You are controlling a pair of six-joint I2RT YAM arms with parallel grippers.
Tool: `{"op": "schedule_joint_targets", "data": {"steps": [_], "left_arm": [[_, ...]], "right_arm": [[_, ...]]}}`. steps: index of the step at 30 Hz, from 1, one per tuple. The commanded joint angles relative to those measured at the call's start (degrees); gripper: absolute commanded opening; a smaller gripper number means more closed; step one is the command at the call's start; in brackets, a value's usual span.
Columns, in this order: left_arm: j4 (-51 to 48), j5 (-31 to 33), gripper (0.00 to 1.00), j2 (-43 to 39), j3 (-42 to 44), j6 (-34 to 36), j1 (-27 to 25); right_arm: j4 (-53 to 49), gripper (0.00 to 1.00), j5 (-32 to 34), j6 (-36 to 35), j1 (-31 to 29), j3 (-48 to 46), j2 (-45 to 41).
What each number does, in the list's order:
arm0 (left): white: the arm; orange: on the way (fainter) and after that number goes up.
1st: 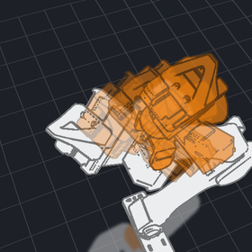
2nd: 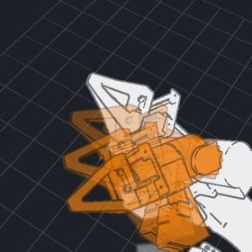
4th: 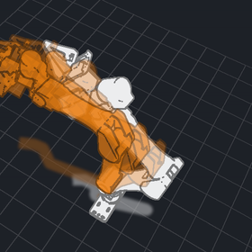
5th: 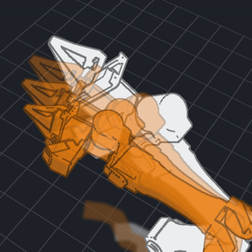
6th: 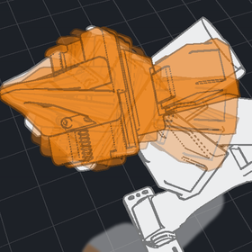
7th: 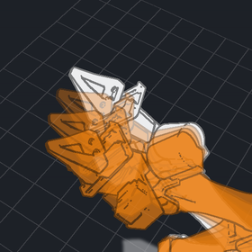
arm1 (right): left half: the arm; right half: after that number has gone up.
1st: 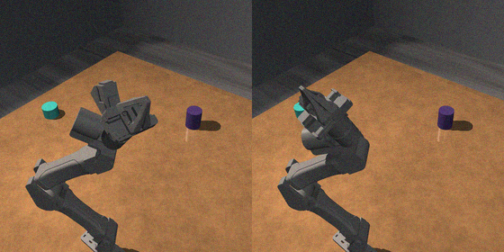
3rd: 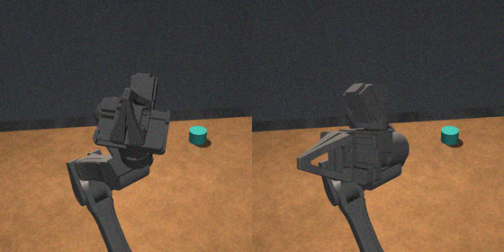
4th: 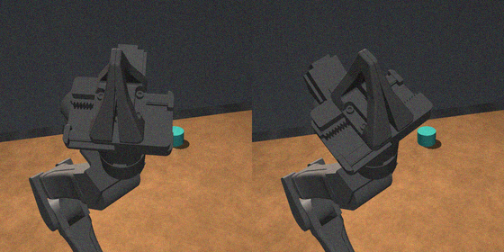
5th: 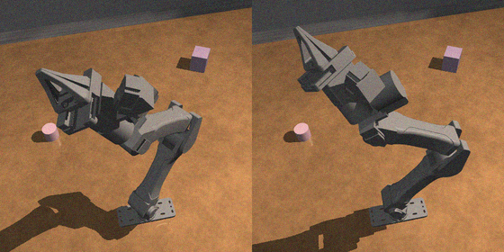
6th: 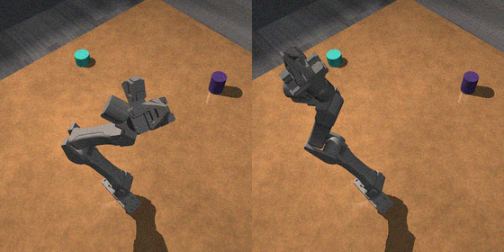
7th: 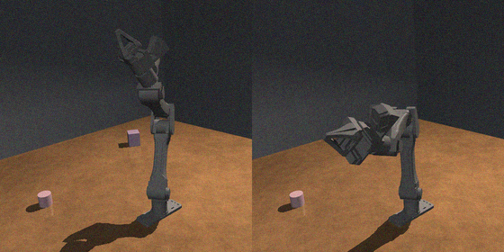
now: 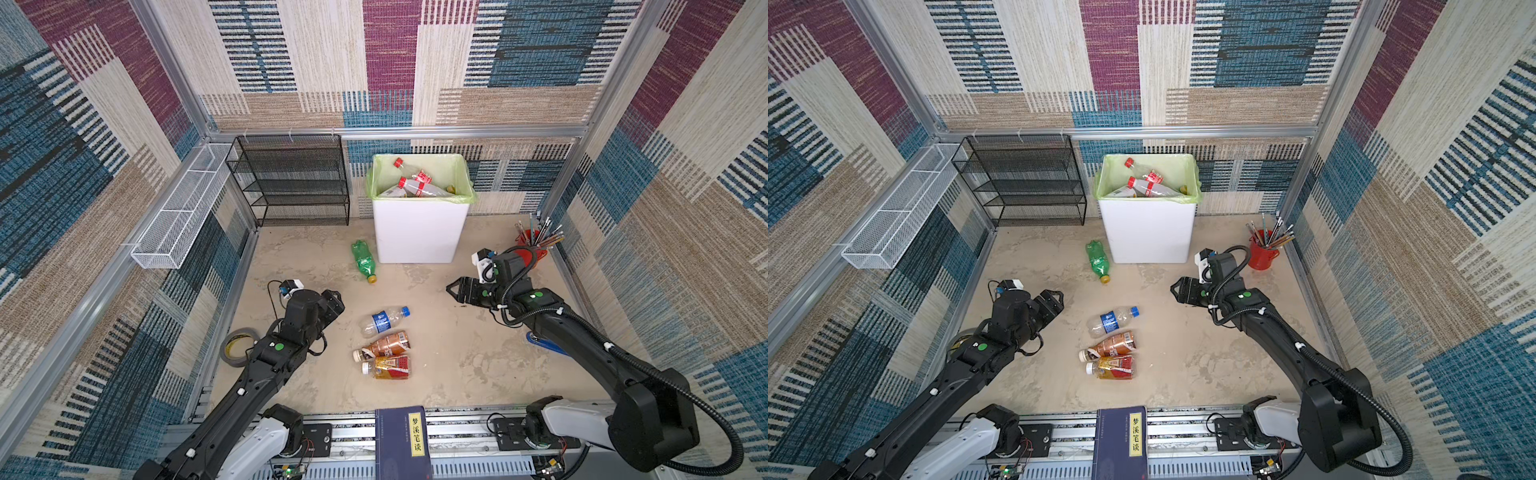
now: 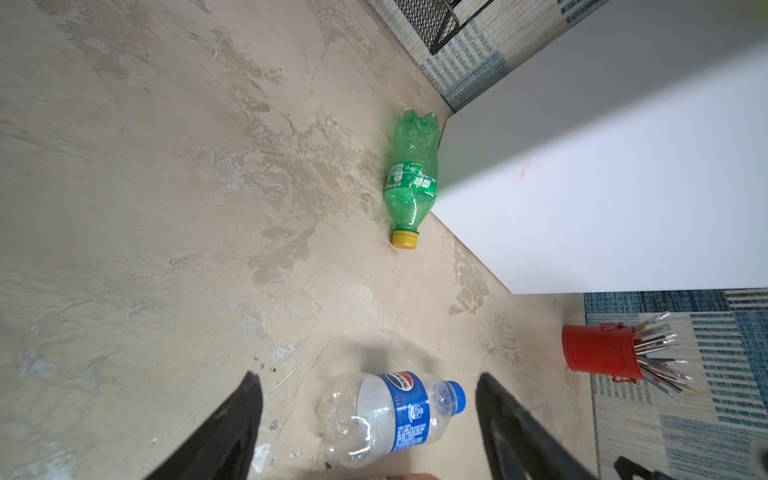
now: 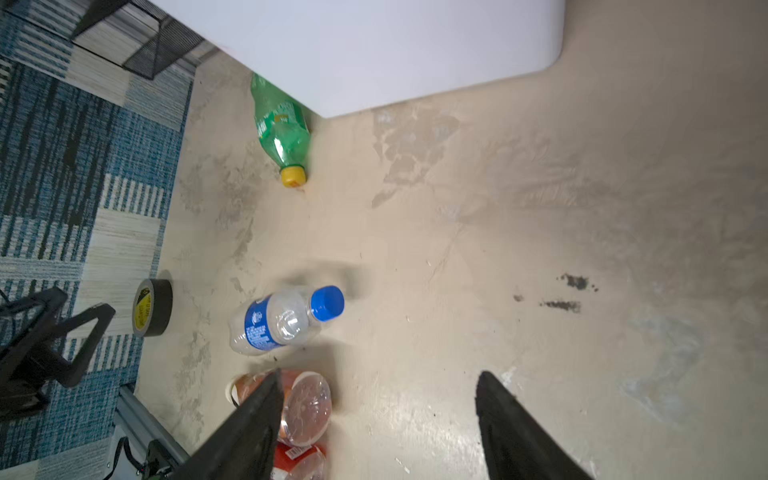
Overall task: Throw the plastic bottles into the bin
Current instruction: 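Move left gripper to the green Sprite bottle while right gripper withdraws from the bin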
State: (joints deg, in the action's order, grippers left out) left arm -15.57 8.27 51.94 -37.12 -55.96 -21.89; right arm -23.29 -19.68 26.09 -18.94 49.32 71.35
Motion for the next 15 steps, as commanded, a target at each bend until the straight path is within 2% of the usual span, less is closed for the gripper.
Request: {"op": "schedule_joint_targets", "data": {"steps": [1, 8, 15], "left_arm": [[-2.9, -2.1, 0.81, 3.9, -2.9, -2.6, 0.1], [-6.9, -10.5, 0.81, 22.7, -17.5, 3.4, 0.8], [-14.1, -12.0, 0.87, 40.1, -36.8, 9.9, 2.4]], "right_arm": [[-1.7, 0.74, -1.2, 0.7, -0.9, -1.3, 0.1], [-0.3, 0.74, -1.0, 2.1, -1.6, -4.4, -2.2], [-1.5, 0.74, -0.1, 2.2, -1.7, -4.2, -3.8]]}}
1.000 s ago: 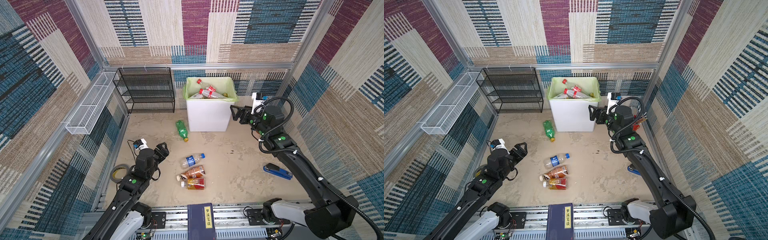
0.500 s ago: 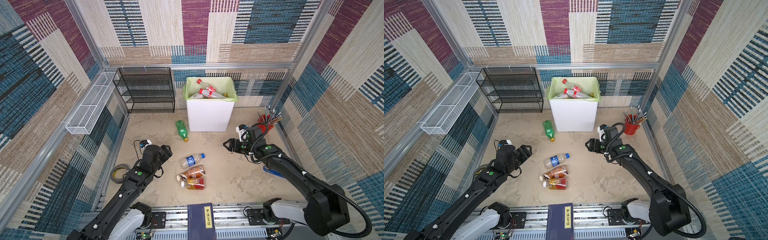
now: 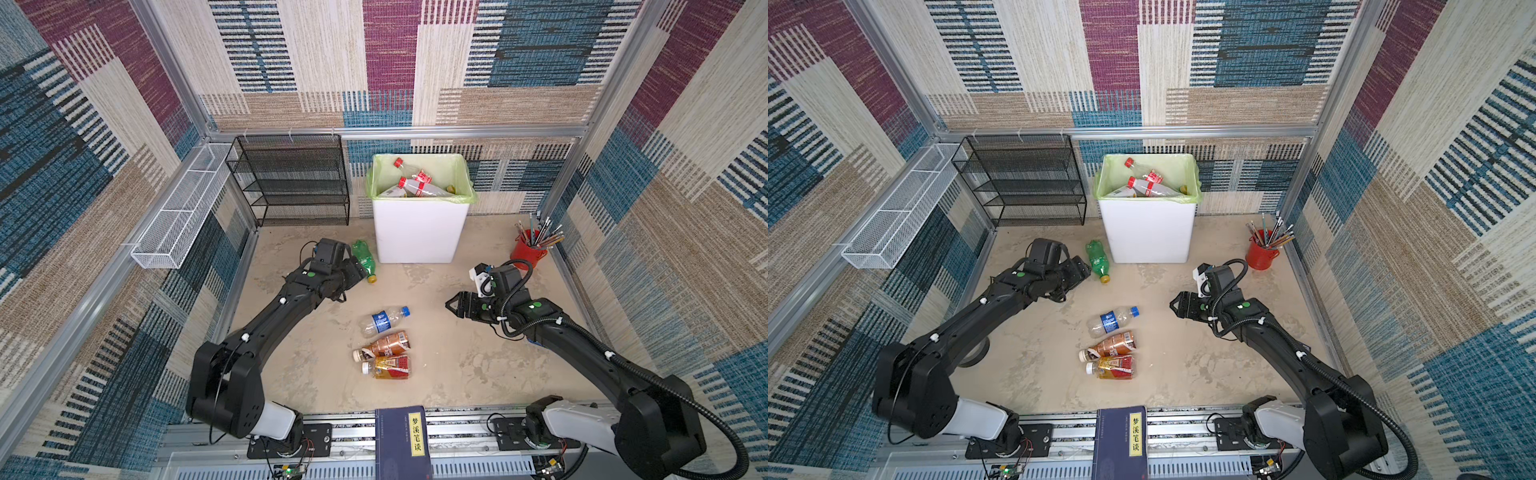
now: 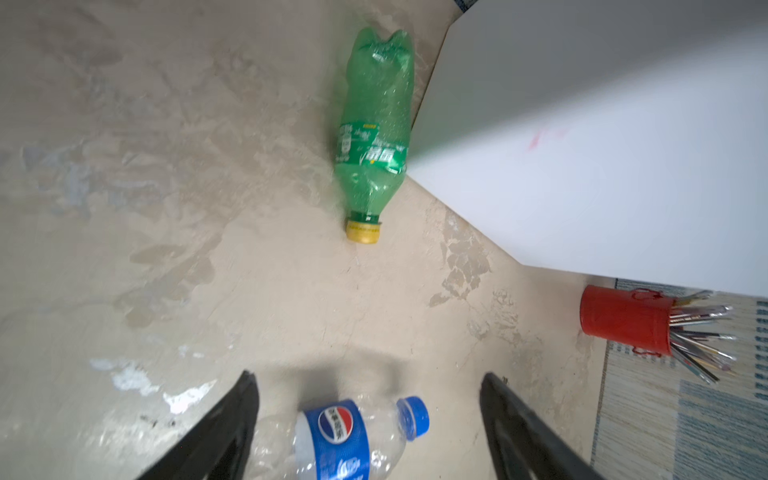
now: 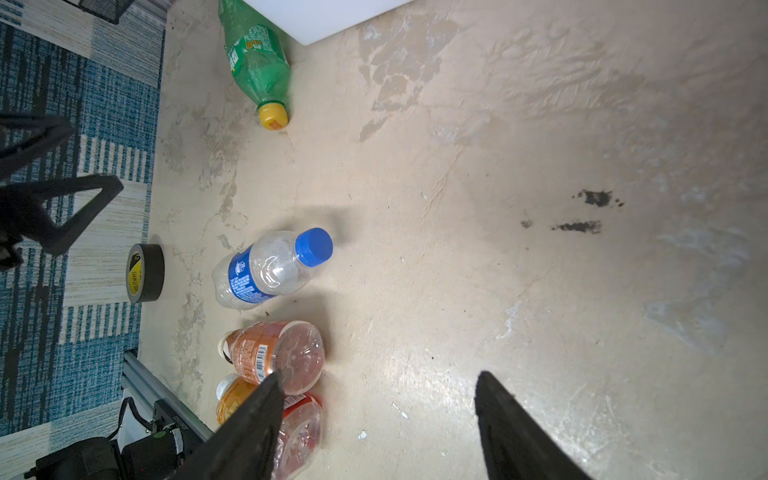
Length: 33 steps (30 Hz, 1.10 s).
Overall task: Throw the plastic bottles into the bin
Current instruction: 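Move left gripper to the green Sprite bottle while right gripper withdraws from the bin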
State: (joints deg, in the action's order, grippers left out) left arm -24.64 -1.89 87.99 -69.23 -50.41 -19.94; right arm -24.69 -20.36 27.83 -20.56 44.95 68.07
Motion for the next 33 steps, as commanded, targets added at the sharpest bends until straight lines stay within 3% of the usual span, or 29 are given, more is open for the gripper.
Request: {"op": "schedule_joint_targets", "data": {"steps": [1, 12, 19, 33], "left_arm": [[-6.4, -2.1, 0.88, 6.6, -7.6, 5.3, 0.7], [-13.4, -0.8, 0.92, 24.0, -25.1, 10.1, 2.1], [-11.8, -0.9, 0.87, 28.6, -26.7, 9.5, 3.0], [-9.6, -2.6, 0.88, 34.7, -31.3, 10.6, 4.2]], "right_arm": [[-0.3, 0.74, 0.8, 0.5, -0.1, 0.2, -0.9], [-0.7, 0.73, 2.1, 2.8, -0.1, -0.8, -4.7], [-1.1, 0.72, 2.4, 3.2, -0.1, -1.3, -6.6], [-3.2, 0.71, 3.1, 3.3, -0.1, 0.1, -7.5]]}}
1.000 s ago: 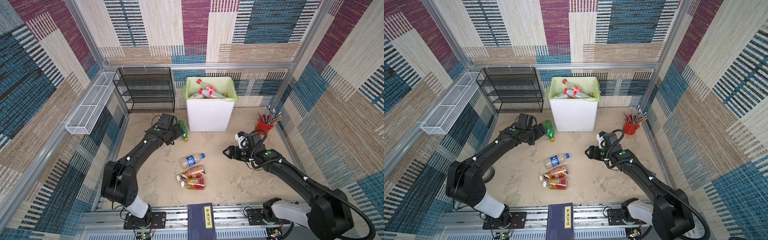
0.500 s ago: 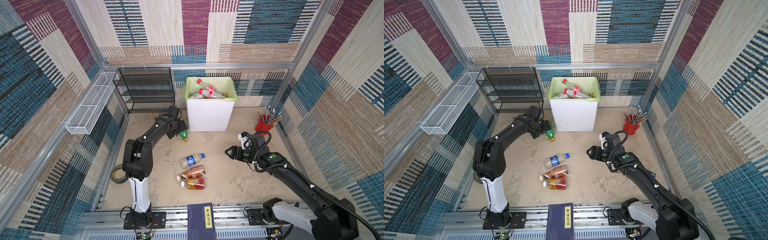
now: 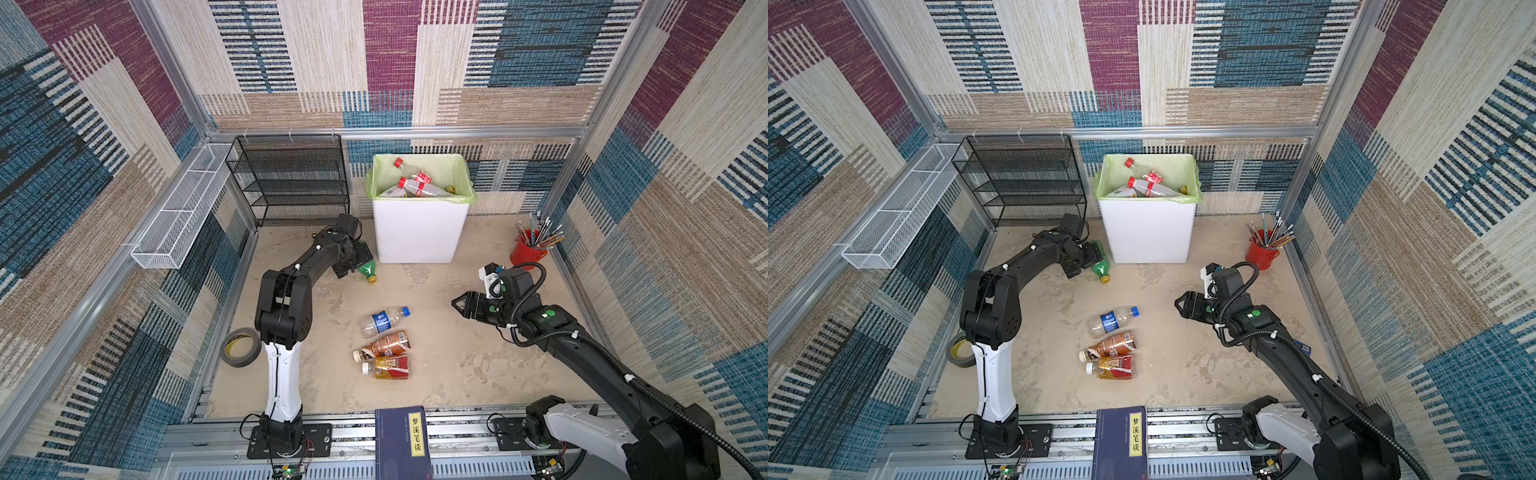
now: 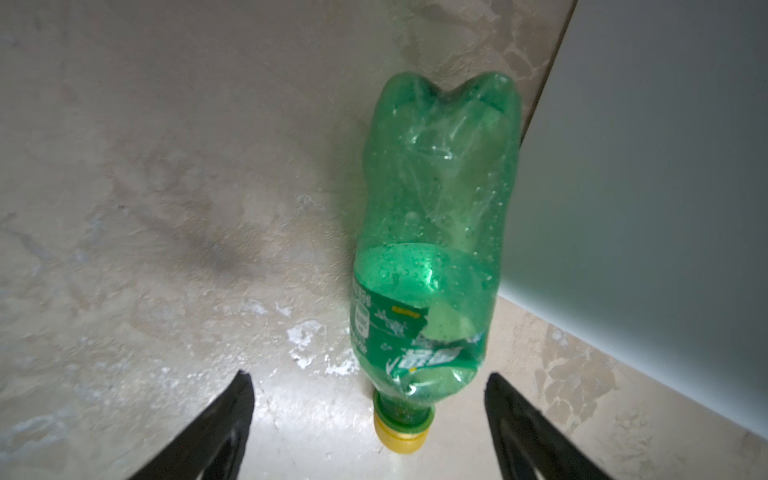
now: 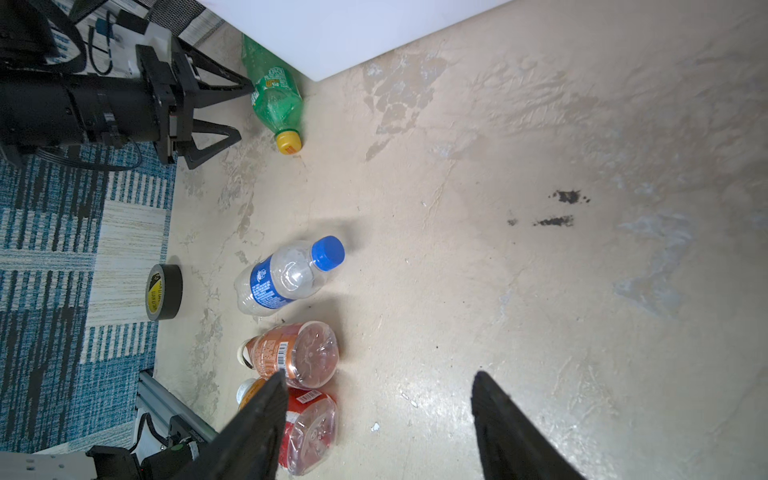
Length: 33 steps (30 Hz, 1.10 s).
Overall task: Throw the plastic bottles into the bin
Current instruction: 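Move left gripper to the green Sprite bottle while right gripper withdraws from the bin, then close left gripper on the green Sprite bottle and lift it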
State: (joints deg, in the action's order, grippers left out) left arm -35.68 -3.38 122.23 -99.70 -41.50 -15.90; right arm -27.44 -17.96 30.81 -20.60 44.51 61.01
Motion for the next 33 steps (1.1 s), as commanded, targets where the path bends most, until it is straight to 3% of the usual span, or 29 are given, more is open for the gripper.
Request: {"op": "schedule_joint_targets", "data": {"steps": [1, 11, 23, 28, 33], "left_arm": [[1.8, -1.4, 0.88, 0.6, -1.0, 1.7, 0.1], [1.9, -3.3, 0.82, 5.6, -5.2, 1.4, 0.6], [0.7, -6.1, 0.65, 6.9, -5.6, 3.7, 2.4], [-1.2, -5.2, 0.73, 5.8, -4.2, 5.6, 2.6], [-2.6, -4.0, 0.7, 4.9, -3.2, 7.6, 2.8]], "right_arm": [[-0.6, 0.71, 0.8, 0.4, 0.0, 0.5, -0.6], [-1.7, 0.7, 1.9, 1.4, 0.0, 0.5, -2.4], [-0.9, 0.68, 3.0, 3.0, 0.0, 0.0, -3.7], [0.2, 0.68, 2.5, 2.8, 0.0, -0.3, -3.0], [1.4, 0.67, 1.8, 2.6, 0.0, -0.3, -1.9]]}}
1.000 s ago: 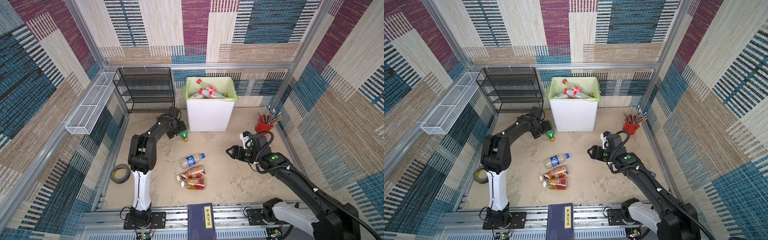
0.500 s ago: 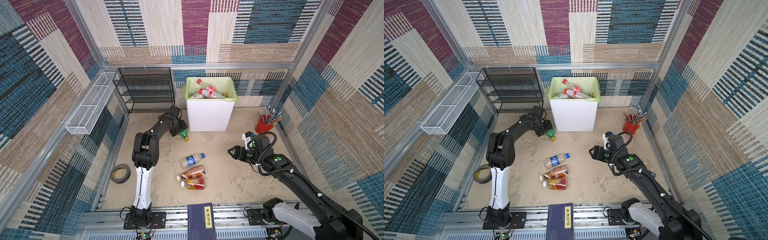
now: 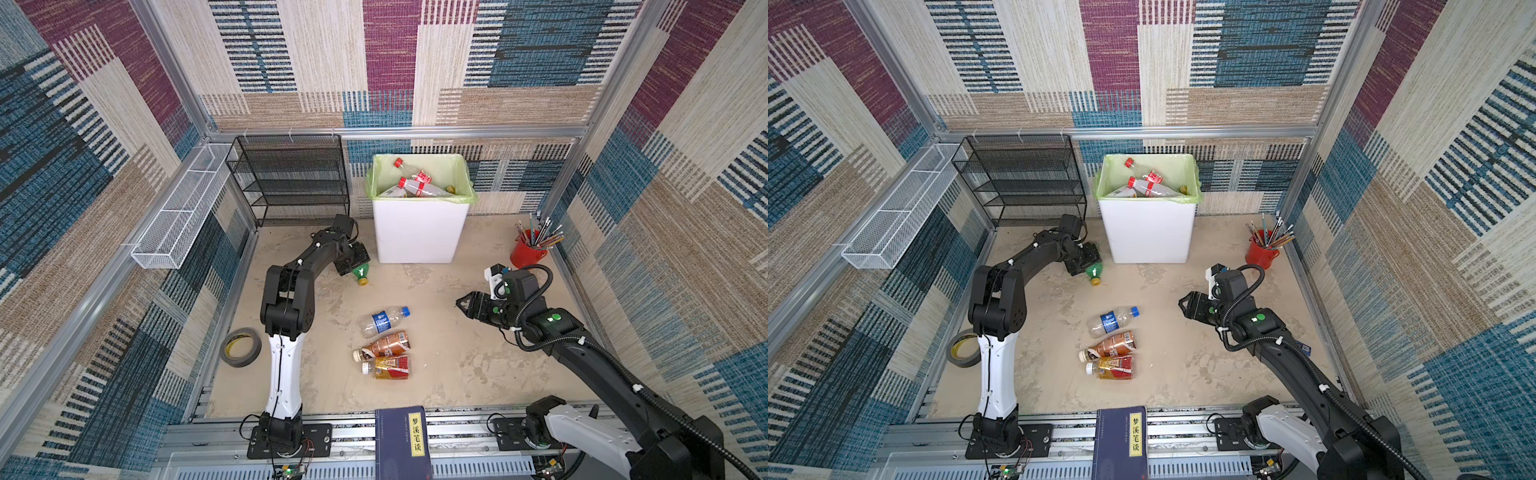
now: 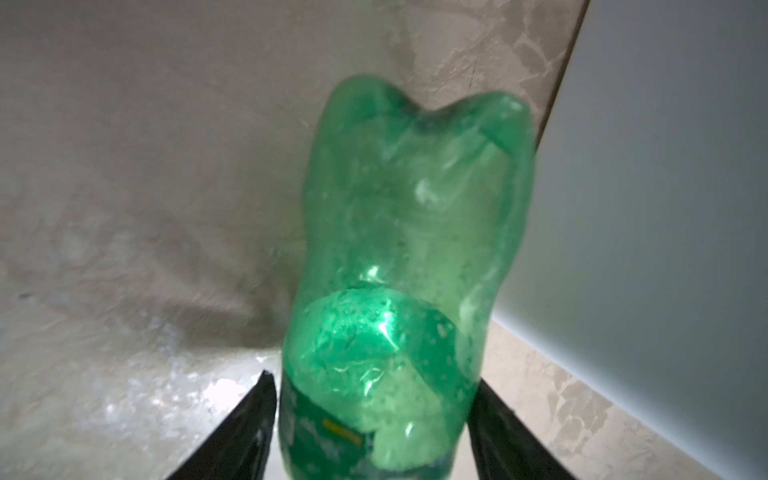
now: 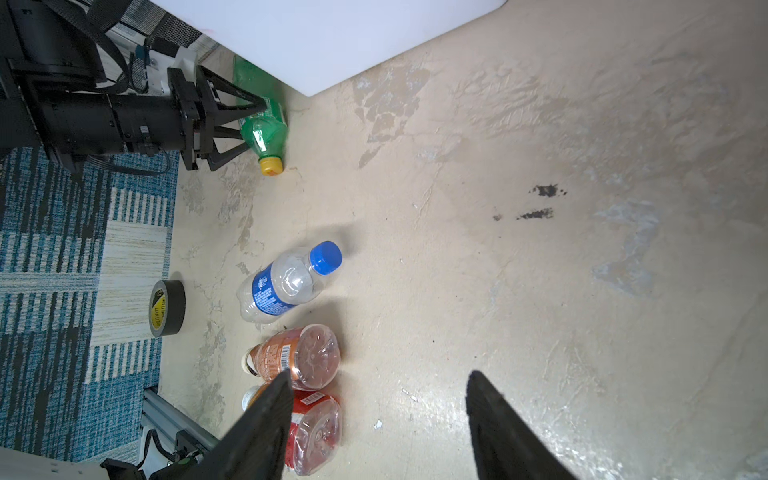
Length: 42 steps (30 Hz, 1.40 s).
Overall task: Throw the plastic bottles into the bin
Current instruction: 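Close left gripper on the green Sprite bottle and lift it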
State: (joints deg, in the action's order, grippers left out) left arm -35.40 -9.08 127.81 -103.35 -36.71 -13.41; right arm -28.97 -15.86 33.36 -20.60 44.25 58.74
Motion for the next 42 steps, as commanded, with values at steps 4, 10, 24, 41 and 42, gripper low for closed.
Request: {"op": "schedule_joint_targets", "data": {"steps": [4, 10, 24, 41, 42], "left_arm": [[-4.1, 1.3, 0.65, -0.5, 0.3, 3.7, 0.4], [-3.6, 0.0, 0.54, -3.1, 2.9, 5.8, 0.4], [11.1, -7.4, 0.52, -30.1, 34.0, 2.9, 0.3], [26.2, -10.2, 0.52, -65.4, 64.5, -10.2, -0.1], [26.8, -10.3, 0.53, -66.8, 65.9, -10.6, -0.2]], "right_arm": [[3.6, 0.67, -0.5, 0.1, -0.1, 0.3, 1.0], [4.3, 0.66, -0.5, 0.0, 0.0, 0.3, 0.8], [14.4, 0.63, -3.1, 0.3, 0.0, -1.1, 4.8], [20.5, 0.64, -9.4, -1.0, 0.0, 0.1, 15.0], [20.5, 0.64, -9.6, -1.1, 0.0, -0.1, 15.0]]}}
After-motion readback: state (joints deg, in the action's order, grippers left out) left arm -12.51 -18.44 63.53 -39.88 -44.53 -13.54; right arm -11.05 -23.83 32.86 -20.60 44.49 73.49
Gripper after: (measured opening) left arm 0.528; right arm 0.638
